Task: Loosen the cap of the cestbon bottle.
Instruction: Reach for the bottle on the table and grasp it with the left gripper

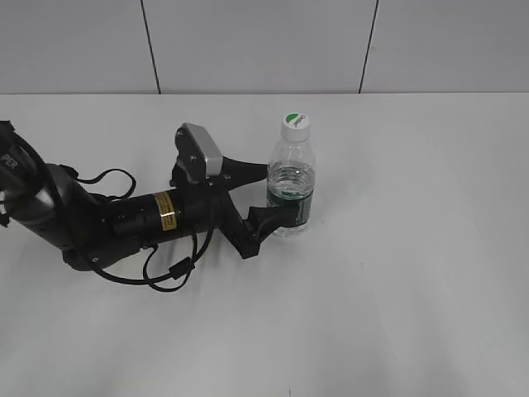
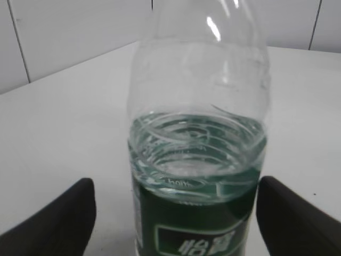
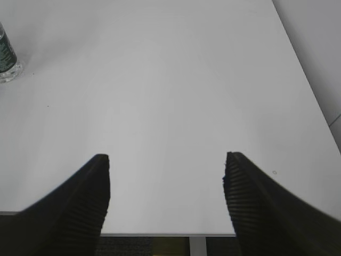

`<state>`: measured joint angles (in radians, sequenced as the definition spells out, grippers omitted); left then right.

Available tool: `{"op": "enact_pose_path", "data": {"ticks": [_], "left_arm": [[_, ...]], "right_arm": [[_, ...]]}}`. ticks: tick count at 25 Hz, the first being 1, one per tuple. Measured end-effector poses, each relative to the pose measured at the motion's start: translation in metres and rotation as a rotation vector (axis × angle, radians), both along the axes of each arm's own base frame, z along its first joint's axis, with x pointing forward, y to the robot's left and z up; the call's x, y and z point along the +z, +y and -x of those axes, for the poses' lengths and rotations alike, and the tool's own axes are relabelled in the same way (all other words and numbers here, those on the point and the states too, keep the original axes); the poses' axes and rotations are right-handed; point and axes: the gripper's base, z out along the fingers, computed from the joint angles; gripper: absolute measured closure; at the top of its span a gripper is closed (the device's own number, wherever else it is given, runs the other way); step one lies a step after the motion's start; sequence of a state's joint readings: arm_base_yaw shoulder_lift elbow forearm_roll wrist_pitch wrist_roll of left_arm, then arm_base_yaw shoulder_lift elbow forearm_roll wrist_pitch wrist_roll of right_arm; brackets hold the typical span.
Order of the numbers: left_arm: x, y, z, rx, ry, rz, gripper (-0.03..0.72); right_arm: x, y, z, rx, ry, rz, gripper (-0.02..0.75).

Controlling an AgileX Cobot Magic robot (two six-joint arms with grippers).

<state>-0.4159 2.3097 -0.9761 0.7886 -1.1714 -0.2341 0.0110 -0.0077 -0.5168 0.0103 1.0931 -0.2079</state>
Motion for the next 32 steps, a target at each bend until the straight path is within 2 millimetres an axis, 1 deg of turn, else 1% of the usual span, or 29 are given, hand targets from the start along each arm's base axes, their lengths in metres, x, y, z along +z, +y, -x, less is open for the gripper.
{"op": "enact_pose_path", "data": {"ticks": [6,14,18,20,27,32], "left_arm": [[-0.001,-0.006,0.003,0.001,0.010,-0.013,0.125],[-0.003,-0.007,0.001,0.028,0.024,-0.025,0.127],[-0.010,-0.007,0.000,0.032,0.035,-0.028,0.127],[-0.014,-0.008,-0.001,0.028,0.037,-0.019,0.127],[-0.016,-0.014,-0.008,0.015,0.039,0.030,0.127],[-0.018,-0.018,-0.007,0.010,0.051,0.042,0.127]], "right_arm": [[0.000,0.000,0.000,0.000,0.000,0.000,0.226],[0.000,0.000,0.000,0.000,0.000,0.000,0.226],[0.000,0.000,0.000,0.000,0.000,0.000,0.226],[0.000,0.000,0.000,0.001,0.000,-0.001,0.226],[0.000,0.000,0.000,0.001,0.000,-0.001,0.226],[0.000,0.000,0.000,0.001,0.000,-0.001,0.226]]}}
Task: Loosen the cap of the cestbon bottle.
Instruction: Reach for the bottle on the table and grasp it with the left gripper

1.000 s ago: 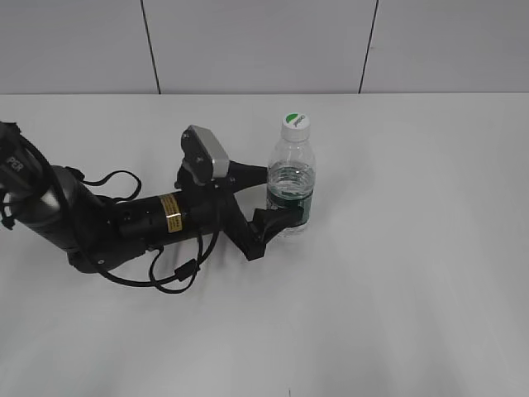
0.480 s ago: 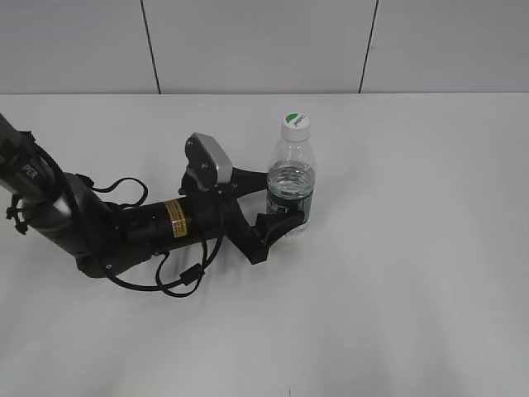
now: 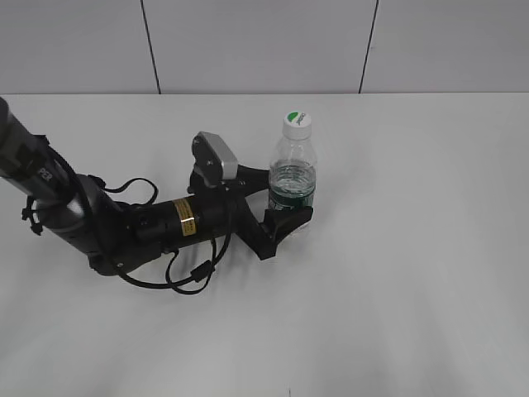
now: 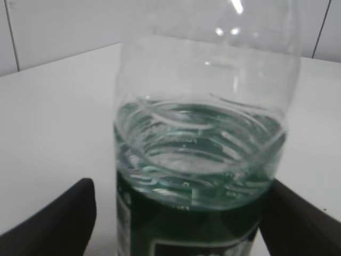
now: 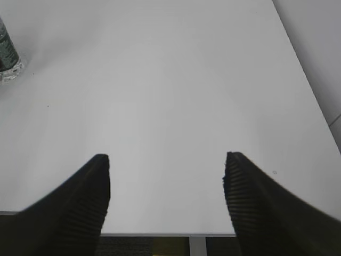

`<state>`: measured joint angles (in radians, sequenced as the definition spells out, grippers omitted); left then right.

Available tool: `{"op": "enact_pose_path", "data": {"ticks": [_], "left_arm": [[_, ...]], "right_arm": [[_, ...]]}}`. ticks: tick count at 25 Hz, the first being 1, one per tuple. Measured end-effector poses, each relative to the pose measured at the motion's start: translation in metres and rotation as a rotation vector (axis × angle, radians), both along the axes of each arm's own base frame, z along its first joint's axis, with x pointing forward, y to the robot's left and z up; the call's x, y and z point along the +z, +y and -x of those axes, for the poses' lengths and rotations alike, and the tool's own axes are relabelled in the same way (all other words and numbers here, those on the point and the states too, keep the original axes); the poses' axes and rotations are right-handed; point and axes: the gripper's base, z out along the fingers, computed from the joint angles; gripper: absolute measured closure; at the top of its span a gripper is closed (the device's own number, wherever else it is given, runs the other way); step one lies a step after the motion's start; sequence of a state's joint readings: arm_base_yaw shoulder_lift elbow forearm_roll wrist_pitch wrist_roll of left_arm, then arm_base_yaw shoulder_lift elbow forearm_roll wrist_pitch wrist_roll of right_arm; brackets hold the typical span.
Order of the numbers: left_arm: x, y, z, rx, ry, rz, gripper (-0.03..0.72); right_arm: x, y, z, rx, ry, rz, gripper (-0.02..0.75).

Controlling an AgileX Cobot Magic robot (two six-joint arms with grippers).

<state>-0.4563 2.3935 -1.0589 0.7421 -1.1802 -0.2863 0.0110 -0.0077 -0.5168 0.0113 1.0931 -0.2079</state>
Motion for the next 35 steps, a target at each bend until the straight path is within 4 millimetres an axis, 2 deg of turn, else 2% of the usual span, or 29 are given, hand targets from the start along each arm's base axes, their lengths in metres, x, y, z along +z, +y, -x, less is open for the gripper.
{"op": "enact_pose_path", "data": {"ticks": [8,21,24,29,35], "left_arm": [[0.001,-0.020,-0.001,-0.033,-0.021,-0.034,0.127],[0.002,-0.023,-0.007,-0.018,-0.024,-0.056,0.129],[0.004,-0.023,-0.007,-0.023,-0.032,-0.035,0.167],[0.008,-0.024,-0.006,-0.026,-0.046,0.006,0.279],[0.007,-0.024,-0.007,-0.019,-0.041,-0.003,0.280]], "right_arm": [[0.000,0.000,0.000,0.000,0.000,0.000,0.226],[0.000,0.000,0.000,0.000,0.000,0.000,0.226],[0.000,0.000,0.000,0.000,0.000,0.000,0.226],[0.000,0.000,0.000,0.000,0.000,0.000,0.226],[0.000,0.000,0.000,0.000,0.000,0.000,0.226]]}}
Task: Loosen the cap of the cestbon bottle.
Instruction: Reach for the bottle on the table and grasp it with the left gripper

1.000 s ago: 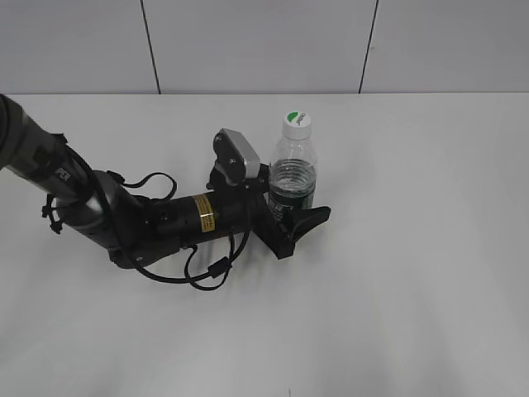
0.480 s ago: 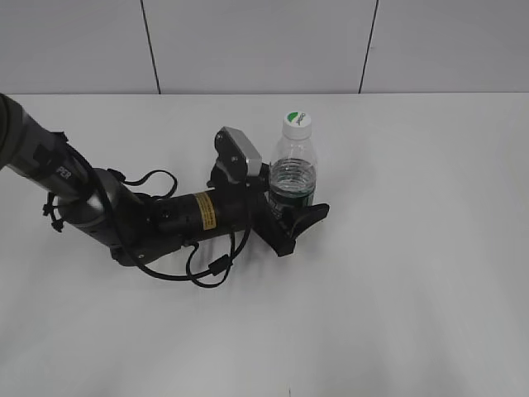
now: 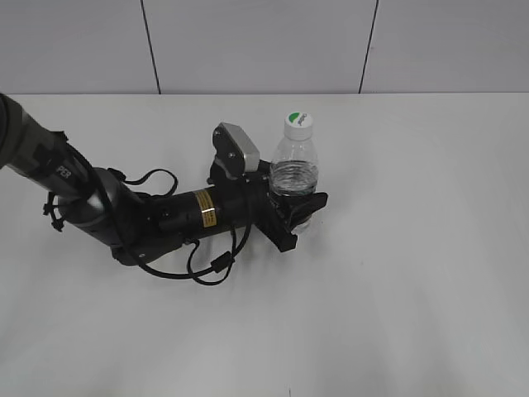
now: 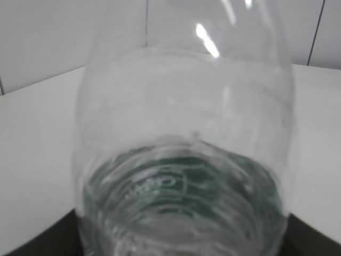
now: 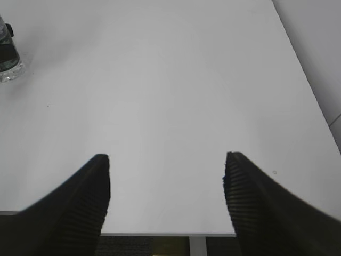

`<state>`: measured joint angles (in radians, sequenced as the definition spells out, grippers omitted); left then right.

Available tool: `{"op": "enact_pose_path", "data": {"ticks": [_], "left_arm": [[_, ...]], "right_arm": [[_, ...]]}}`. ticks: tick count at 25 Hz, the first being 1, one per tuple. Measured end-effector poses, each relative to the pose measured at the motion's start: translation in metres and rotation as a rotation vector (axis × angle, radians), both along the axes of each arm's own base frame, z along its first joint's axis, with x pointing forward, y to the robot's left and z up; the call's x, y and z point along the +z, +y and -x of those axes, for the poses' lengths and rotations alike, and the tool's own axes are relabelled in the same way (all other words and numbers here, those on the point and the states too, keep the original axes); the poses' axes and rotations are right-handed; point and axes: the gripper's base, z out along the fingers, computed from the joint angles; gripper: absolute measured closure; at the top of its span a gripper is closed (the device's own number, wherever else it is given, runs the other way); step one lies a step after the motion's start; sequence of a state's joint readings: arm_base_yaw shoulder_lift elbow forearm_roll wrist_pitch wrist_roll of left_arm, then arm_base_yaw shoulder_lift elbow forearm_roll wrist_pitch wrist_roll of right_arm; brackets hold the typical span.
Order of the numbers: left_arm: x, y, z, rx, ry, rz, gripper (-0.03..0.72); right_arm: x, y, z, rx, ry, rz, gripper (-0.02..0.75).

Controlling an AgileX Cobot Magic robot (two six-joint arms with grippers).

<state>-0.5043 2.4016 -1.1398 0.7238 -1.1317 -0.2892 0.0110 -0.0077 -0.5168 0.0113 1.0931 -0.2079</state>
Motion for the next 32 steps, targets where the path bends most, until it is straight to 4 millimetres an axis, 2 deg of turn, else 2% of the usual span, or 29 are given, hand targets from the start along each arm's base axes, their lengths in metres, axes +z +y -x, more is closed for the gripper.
{"op": "enact_pose_path", "data": {"ticks": [14,22,32], "left_arm": [[0.001,-0.001,0.000,-0.013,-0.008,0.001,0.280],[-0.001,0.010,0.006,-0.186,-0.052,-0.006,0.280],[0.004,0.028,0.009,-0.327,0.017,-0.042,0.280]], "right_arm": [[0.000,0.000,0.000,0.000,0.000,0.000,0.226],[0.000,0.000,0.000,0.000,0.000,0.000,0.226],[0.000,0.000,0.000,0.000,0.000,0.000,0.226]]}}
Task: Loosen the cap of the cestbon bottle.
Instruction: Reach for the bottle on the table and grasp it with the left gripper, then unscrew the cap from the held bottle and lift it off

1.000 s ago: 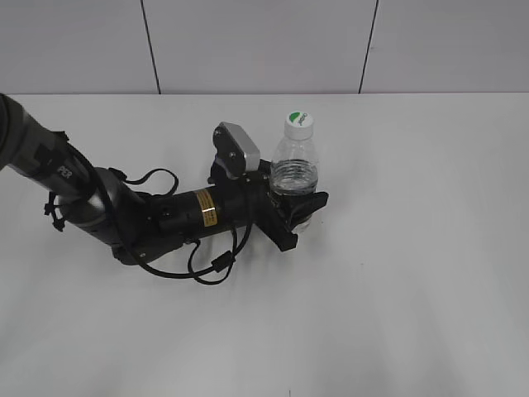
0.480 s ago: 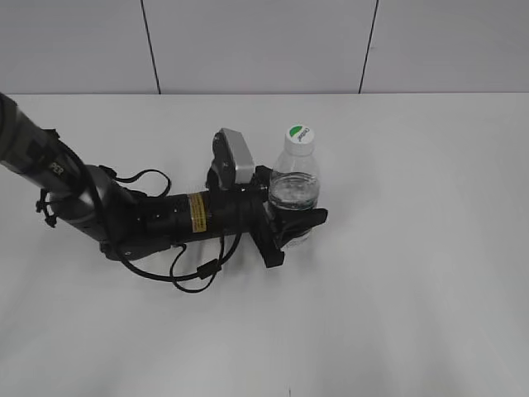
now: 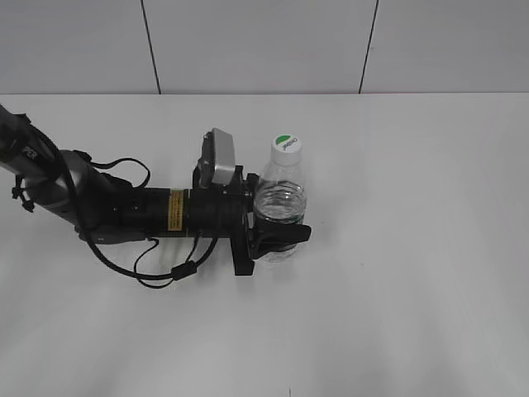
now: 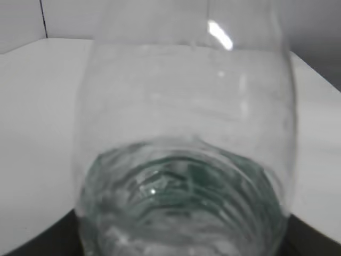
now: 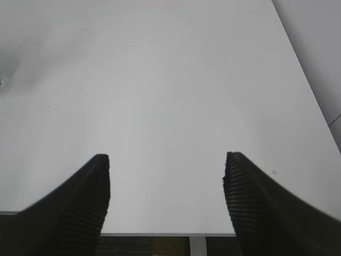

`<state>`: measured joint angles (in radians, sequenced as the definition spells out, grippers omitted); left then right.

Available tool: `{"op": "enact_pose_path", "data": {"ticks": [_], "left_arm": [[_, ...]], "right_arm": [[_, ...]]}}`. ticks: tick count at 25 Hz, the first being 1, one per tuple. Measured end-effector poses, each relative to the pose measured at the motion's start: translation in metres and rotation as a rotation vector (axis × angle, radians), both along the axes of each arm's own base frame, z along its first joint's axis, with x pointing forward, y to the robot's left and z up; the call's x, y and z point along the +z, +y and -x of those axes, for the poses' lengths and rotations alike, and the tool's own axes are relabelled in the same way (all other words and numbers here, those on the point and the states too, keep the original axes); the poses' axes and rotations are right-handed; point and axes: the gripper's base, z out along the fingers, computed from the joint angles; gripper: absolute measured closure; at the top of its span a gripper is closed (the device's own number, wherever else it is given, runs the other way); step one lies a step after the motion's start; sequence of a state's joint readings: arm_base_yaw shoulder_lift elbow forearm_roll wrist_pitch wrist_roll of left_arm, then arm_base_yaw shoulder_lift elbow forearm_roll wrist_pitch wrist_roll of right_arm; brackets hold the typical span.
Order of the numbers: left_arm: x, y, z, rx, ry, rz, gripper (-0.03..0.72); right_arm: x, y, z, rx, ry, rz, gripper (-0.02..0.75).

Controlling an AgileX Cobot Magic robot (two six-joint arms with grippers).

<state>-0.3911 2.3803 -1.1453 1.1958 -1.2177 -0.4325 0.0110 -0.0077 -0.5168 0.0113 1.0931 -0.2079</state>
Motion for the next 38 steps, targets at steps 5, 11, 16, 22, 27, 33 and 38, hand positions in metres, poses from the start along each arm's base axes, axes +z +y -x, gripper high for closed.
{"op": "enact_pose_path", "data": {"ticks": [5,11,16,22,27,33,38], "left_arm": [[0.000,0.005,0.004,0.006,0.028,-0.003,0.280],[-0.003,0.015,0.017,0.056,0.039,0.012,0.280],[-0.003,0.017,0.018,0.079,0.045,0.024,0.280],[-0.003,0.017,0.017,0.107,0.052,0.033,0.280],[-0.003,0.017,0.016,0.111,0.053,0.033,0.280],[-0.003,0.017,0.016,0.113,0.053,0.033,0.280],[-0.003,0.018,0.016,0.114,0.053,0.032,0.280]], "right_arm": [[0.000,0.000,0.000,0.000,0.000,0.000,0.226],[0.000,0.000,0.000,0.000,0.000,0.000,0.226],[0.000,0.000,0.000,0.000,0.000,0.000,0.226],[0.000,0.000,0.000,0.000,0.000,0.000,0.226],[0.000,0.000,0.000,0.000,0.000,0.000,0.226],[0.000,0.000,0.000,-0.002,0.000,0.003,0.226],[0.000,-0.001,0.000,-0.007,0.000,0.009,0.226]]}}
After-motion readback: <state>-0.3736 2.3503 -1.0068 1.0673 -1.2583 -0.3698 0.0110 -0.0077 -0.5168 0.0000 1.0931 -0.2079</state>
